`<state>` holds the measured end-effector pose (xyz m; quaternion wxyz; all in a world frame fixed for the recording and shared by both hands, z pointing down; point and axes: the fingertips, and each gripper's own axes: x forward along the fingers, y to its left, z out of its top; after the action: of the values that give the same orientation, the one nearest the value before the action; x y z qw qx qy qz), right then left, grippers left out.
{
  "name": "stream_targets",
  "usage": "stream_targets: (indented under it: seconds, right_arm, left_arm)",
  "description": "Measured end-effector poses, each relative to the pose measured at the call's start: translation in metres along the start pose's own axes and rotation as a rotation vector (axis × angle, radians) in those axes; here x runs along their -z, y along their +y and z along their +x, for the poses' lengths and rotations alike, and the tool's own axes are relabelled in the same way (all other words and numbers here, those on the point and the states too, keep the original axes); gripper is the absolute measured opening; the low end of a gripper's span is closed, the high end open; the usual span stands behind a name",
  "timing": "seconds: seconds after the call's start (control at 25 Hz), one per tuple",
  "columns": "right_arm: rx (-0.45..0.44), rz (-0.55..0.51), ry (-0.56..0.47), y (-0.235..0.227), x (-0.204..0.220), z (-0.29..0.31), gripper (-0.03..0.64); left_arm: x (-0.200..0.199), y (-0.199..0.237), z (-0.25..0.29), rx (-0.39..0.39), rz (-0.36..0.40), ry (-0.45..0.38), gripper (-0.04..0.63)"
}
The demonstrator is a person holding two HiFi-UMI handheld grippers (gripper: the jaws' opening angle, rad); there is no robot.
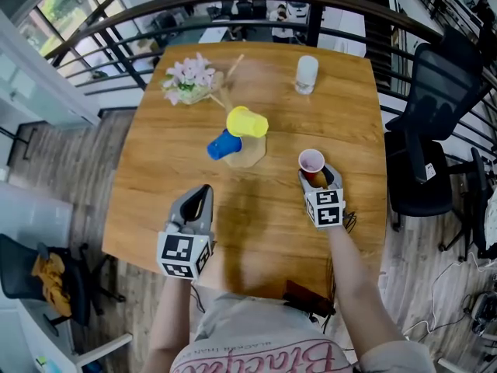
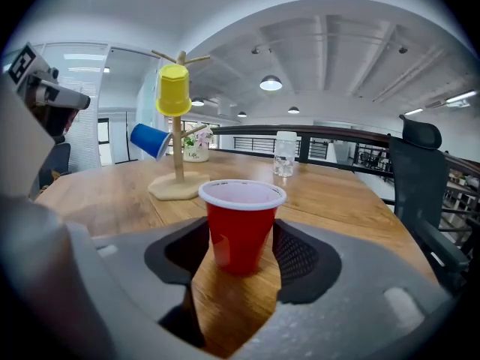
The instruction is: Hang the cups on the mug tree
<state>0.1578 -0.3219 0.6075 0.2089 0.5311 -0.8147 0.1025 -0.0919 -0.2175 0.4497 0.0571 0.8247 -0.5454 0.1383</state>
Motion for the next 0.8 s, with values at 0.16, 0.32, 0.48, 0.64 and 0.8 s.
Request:
stream_targets:
  seconds: [0.16,0.32,0.48,0.64,0.8]
  right_arm:
    - [-0.024,0.001,-0.026,0.005,-0.01,0.0,0.253]
    - [-0.031,0.005,-0.039,0.007,-0.018,-0.003,0.252]
    - [-0.031,0.004,-0.055,0.01,-0.027,-0.008,0.252]
    - [-0.026,-0.005,-0.07,0.013,-0.036,-0.017,0.252]
    - [-0.024,-0.012,-0.096,0.02,-0.049,-0.032,0.255]
  left_arm:
    - [-0.003,0.001,0.002,-0.003,-0.008,-0.006,0.011]
    - [-0.006,0.003,0.003,-0.001,-0.006,-0.019,0.011]
    - [-0.012,0.006,0.002,-0.003,-0.007,-0.038,0.011]
    - [-0.019,0.006,-0.001,0.0,-0.011,-0.063,0.011]
    - [-0.025,0.004,-0.005,0.007,-0.016,-0.093,0.011]
